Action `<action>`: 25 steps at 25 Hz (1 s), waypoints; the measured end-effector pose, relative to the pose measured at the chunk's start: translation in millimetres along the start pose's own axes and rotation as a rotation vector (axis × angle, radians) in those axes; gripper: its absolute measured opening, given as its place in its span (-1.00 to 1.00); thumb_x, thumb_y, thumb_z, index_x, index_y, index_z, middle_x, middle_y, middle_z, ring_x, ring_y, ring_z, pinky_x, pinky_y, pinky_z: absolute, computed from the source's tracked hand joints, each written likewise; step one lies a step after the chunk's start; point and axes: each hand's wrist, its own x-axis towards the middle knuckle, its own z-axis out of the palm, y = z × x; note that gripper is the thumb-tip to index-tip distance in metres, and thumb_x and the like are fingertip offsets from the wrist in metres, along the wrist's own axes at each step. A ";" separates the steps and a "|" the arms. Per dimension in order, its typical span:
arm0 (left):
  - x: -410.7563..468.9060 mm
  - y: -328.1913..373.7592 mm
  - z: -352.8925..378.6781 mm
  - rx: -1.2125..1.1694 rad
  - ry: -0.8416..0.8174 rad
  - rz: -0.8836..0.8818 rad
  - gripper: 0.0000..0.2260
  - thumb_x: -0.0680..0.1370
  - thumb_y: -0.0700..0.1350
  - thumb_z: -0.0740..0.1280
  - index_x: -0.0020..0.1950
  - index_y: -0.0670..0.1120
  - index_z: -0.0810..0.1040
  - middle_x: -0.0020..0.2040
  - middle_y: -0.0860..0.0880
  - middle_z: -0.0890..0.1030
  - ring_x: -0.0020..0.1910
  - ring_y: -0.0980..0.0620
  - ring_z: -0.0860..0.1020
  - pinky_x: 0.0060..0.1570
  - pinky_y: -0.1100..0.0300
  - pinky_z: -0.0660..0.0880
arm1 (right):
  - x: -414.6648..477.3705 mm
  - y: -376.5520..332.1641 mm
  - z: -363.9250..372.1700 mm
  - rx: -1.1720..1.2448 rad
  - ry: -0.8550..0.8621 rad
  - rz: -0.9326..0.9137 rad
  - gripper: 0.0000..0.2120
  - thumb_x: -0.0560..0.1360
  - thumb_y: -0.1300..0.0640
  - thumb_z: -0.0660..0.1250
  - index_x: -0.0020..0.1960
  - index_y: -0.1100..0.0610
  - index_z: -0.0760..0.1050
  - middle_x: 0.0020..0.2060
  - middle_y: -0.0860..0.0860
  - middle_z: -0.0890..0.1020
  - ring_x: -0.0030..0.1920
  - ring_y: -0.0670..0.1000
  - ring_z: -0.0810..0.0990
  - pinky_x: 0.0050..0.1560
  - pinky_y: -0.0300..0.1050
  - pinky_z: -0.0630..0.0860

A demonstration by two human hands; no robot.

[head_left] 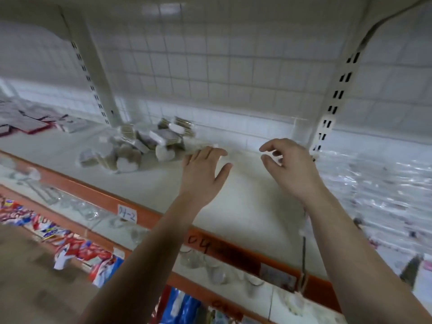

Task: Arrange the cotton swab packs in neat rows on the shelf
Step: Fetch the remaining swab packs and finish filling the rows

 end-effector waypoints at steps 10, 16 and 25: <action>49.5 -140.5 1.0 -0.045 0.108 -0.067 -0.65 0.51 0.13 0.12 0.12 -0.01 0.55 0.13 -0.02 0.56 0.15 -0.11 0.47 0.09 -0.02 0.32 | 60.7 -21.3 118.9 0.043 -0.074 0.127 -0.85 0.51 0.16 0.29 0.05 0.02 0.56 0.04 -0.07 0.55 -0.02 -0.07 0.51 -0.04 -0.25 0.37; 77.0 -179.8 20.6 0.021 0.223 -0.061 -0.72 0.51 0.04 0.22 0.12 -0.04 0.56 0.13 -0.05 0.55 0.14 -0.14 0.47 0.08 0.00 0.30 | 89.6 -17.4 150.9 -0.059 -0.137 0.171 -0.82 0.51 0.17 0.28 0.07 0.07 0.58 0.06 -0.02 0.58 0.05 -0.02 0.52 0.02 -0.23 0.37; 73.2 -196.8 27.7 -0.130 0.260 -0.159 -0.71 0.50 0.01 0.27 0.18 -0.05 0.51 0.17 -0.08 0.52 0.19 -0.12 0.44 0.16 0.04 0.30 | 99.4 5.6 191.2 -0.240 -0.307 -0.013 -0.65 0.45 -0.02 0.27 0.21 0.03 0.54 0.20 -0.05 0.57 0.22 0.11 0.49 0.30 -0.19 0.24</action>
